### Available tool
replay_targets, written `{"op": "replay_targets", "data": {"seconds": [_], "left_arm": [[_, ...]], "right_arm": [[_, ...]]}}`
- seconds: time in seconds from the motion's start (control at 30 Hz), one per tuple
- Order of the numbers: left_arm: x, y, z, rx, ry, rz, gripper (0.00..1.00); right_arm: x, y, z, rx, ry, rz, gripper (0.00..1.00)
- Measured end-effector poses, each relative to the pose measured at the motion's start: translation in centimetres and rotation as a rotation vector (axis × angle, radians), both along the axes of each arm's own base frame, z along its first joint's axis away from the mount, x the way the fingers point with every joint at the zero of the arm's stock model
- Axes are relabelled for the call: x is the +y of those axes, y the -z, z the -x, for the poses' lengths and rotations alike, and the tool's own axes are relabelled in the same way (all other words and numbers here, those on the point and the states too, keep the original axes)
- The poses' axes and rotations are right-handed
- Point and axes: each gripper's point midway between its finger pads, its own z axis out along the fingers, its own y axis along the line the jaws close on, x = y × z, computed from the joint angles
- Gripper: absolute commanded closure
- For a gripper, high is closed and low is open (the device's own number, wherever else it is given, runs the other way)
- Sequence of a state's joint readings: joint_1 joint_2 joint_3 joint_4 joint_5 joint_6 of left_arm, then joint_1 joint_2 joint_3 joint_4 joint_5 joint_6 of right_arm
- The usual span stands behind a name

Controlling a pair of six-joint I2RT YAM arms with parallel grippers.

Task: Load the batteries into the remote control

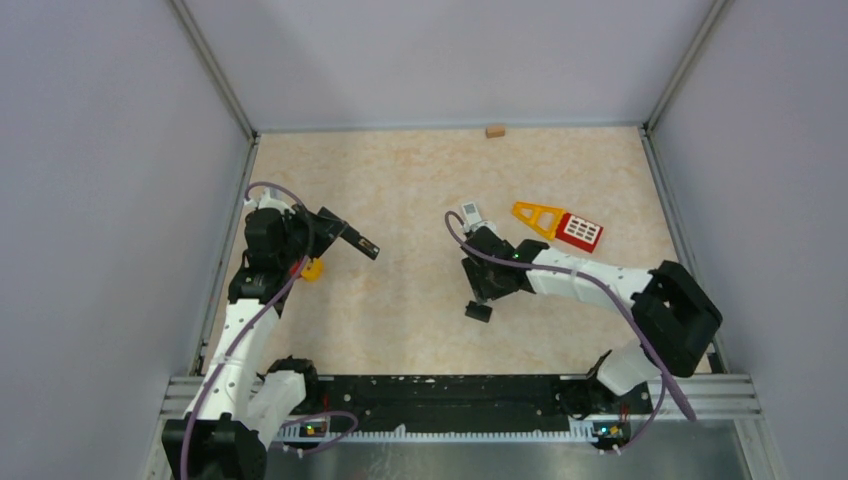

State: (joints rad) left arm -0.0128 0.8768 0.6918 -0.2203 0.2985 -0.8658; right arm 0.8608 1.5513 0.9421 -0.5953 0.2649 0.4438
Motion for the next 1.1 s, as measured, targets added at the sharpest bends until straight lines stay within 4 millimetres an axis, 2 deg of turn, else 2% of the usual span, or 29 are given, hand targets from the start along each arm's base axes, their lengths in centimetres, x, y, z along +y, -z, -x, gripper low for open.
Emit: {"op": "replay_targets", "data": {"seconds": [0.1,0.2,0.33,0.43,0.67,0.73,0.97,1.1], "left_arm": [[0.0,0.0,0.0,0.000,0.000,0.000,1.00],[0.0,0.0,0.0,0.000,0.000,0.000,1.00],[0.0,0.0,0.0,0.000,-0.001,0.000,1.00],[0.0,0.1,0.0,0.002,-0.001,0.000,1.00],[0.0,0.3,-0.1,0.011,-0.001,-0.001,1.00],[0.0,0.3,-0.1,0.012,-0.001,-0.001,1.00],[0.0,0.5,-0.2,0.018,-0.001,-0.001,1.00],[0.0,0.7,-0.2,0.025,0.000,0.000,1.00]], "right_arm": [[1.1,-2.3,-0.1,-0.049,-0.082,-0.075,0.31],[2.1,-3.1,0.7,-0.045,-0.210,-0.109,0.28],[3.3,-1.8,3.3,0.010,-0.453,-0.051,0.28],[3.4,-0.1,4.6,0.056,-0.587,0.034,0.28],[1.7,2.1,4.3,0.098,-0.678,0.180,0.30],[1.7,2.0,4.1,0.093,-0.693,0.193,0.31],[2.1,2.2,4.1,0.101,-0.749,0.193,0.45],[2.2,2.3,4.2,0.124,-0.775,0.187,0.47]]}}
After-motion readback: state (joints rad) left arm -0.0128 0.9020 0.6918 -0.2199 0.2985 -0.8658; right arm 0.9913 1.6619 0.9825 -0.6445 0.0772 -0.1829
